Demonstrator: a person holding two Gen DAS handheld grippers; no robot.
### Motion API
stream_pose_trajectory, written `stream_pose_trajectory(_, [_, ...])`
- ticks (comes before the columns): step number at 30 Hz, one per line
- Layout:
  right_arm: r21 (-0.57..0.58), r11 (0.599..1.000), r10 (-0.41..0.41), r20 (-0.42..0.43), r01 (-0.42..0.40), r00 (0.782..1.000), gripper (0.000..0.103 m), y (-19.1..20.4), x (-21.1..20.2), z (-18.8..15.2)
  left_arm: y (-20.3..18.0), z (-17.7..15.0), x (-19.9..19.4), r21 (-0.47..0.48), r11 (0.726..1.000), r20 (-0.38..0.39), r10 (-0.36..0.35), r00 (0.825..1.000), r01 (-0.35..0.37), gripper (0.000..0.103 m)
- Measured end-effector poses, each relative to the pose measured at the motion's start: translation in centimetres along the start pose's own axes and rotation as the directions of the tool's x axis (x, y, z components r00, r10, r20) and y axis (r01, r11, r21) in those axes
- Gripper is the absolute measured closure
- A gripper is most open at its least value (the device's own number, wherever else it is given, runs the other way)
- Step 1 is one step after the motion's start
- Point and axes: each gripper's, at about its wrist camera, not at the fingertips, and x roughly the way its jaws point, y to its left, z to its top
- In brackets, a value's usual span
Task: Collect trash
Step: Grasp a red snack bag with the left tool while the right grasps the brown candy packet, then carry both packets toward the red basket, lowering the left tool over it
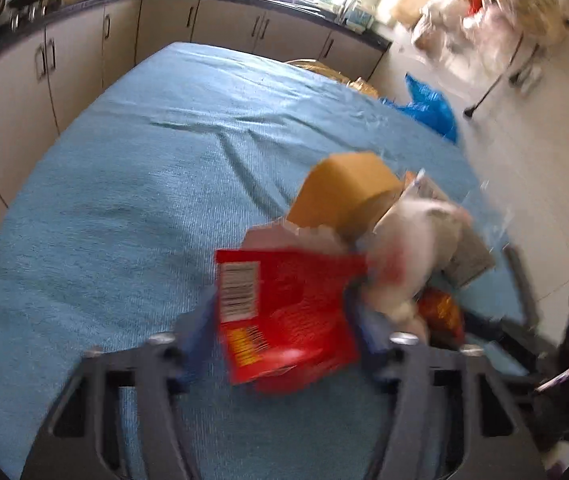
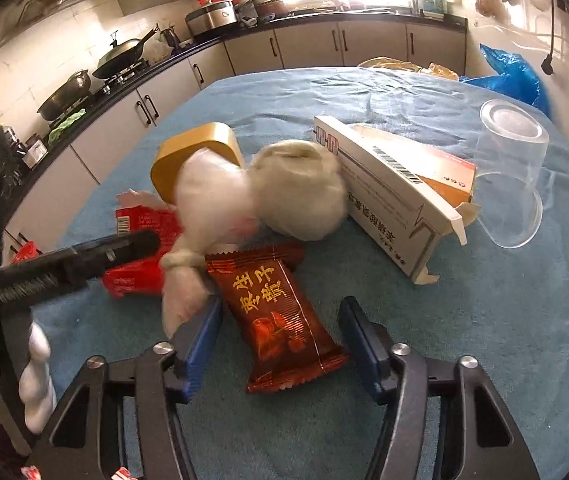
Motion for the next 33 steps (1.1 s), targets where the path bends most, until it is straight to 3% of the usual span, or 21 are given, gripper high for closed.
stream_pose_trajectory(1, [0.008,1.000,0.001,-0.005,-0.001,1.000,0.065,-0.1,-0.1,-0.1,-0.2,-0.2,-0.1,0.012,1.000,0.001,0.021,1.000,-0.021,0.073])
stream_pose_trajectory(2, [0.022,1.000,0.007,-0.009,-0.007,1.000,0.066,-0.3,-0.2,0.0,-0.2,-0.4,-0.2,0.010,1.000,-0.003,0.028,1.000,-0.028,0.083])
stream_pose_trajectory(7, [0.092,0.994,0.055,-0.021,-0.053,0.998,0.068,-1.2,-1.1,-0.6,0.5,-1.1,-2.1,-0.052,0.999,0.025,-0.015,1.000,0.017,0.095])
stream_pose_trajectory(14, [0.112,0.991,0.079,-0.006,-0.077,0.997,0.068,-1.2,-3.6,-3.1,-0.5,-2.6,-5.2,-0.028,0.999,0.074,-0.027,0.997,0.029,0.099])
stream_pose_trajectory(20, [0.138,0.986,0.097,-0.004,-0.095,0.995,0.068,-1.6,-5.4,-5.4,-1.8,-4.5,-5.9,0.035,0.997,0.037,-0.064,0.997,0.063,0.099])
stream_pose_trajectory(22, [0.149,0.984,0.102,-0.004,-0.100,0.995,0.068,-1.8,-5.6,-6.0,-2.1,-5.2,-6.0,0.051,0.997,0.029,-0.052,0.998,0.050,0.096])
stream_pose_trajectory(23, [0.155,0.983,0.104,-0.004,-0.102,0.995,0.068,-1.9,-5.8,-6.3,-2.1,-5.5,-6.1,0.058,0.997,0.028,-0.042,0.999,0.041,0.089])
stream_pose_trajectory(27, [0.168,0.980,0.111,-0.003,-0.109,0.994,0.068,-2.5,-6.0,-6.9,-1.9,-6.1,-6.9,0.060,0.998,0.064,0.002,0.998,-0.006,0.048])
stream_pose_trajectory(30, [0.174,0.978,0.119,0.002,-0.118,0.993,0.068,-2.9,-6.2,-7.5,-1.4,-5.7,-6.9,0.050,0.998,0.101,0.043,0.994,-0.048,0.035])
stream_pose_trajectory(33, [0.173,0.977,0.125,0.007,-0.124,0.992,0.068,-2.9,-6.4,-7.7,-1.1,-4.4,-5.3,0.051,0.996,0.085,0.066,0.994,-0.071,0.035])
